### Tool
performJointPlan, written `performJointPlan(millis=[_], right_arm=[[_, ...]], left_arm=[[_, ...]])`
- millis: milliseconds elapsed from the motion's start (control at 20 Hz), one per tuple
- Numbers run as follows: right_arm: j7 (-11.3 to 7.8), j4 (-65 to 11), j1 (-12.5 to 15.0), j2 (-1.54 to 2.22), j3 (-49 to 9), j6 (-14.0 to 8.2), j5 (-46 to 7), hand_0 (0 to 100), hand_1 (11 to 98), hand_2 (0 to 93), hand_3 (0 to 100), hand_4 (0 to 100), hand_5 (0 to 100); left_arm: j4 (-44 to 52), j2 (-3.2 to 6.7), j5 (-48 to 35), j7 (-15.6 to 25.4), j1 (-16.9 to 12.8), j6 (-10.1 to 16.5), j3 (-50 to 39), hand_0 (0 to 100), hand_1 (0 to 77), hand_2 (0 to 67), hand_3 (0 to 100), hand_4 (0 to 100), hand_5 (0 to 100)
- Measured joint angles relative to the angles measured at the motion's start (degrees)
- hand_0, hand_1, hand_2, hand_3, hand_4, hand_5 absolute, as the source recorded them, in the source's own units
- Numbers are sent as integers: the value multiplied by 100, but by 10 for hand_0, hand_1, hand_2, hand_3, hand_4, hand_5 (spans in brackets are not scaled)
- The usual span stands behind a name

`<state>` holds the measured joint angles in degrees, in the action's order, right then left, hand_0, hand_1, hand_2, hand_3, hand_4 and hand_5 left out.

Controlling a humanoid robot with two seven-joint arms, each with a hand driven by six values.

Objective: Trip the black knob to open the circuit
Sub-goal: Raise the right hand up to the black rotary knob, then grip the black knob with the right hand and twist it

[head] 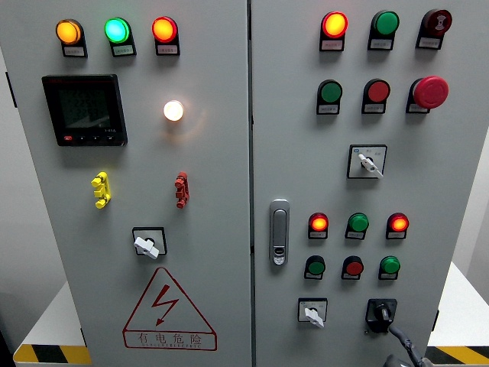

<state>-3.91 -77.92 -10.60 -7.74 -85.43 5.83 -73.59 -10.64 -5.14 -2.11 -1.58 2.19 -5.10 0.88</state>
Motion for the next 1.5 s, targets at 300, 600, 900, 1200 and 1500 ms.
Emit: performJointPlan(millis=[300,600,900,1200,1500], right_arm=[[13,39,-76,0,36,-2,3,1000,651,0,900,942,1000],[27,46,-97,1,114,-3,4,1000,637,0,905,947,1000],[31,34,-92,1,196,-3,4,1000,624,0,913,952,1000],[56,23,-91,0,256,-3,0,1000,616,0,916,956,1000],[75,7,-91,0,269,-3,1,1000,608,0,918,961,1000]], left_arm=[[0,4,0,0,-4,0,0,0,0,195,261,98,86],[0,3,0,0,-1,0,0,0,0,195,261,98,86],[0,4,0,0,-5,0,0,0,0,195,262,98,86],[0,1,0,0,0,0,0,0,0,195,262,98,86],[0,0,0,0,1,0,0,0,0,195,262,98,86]])
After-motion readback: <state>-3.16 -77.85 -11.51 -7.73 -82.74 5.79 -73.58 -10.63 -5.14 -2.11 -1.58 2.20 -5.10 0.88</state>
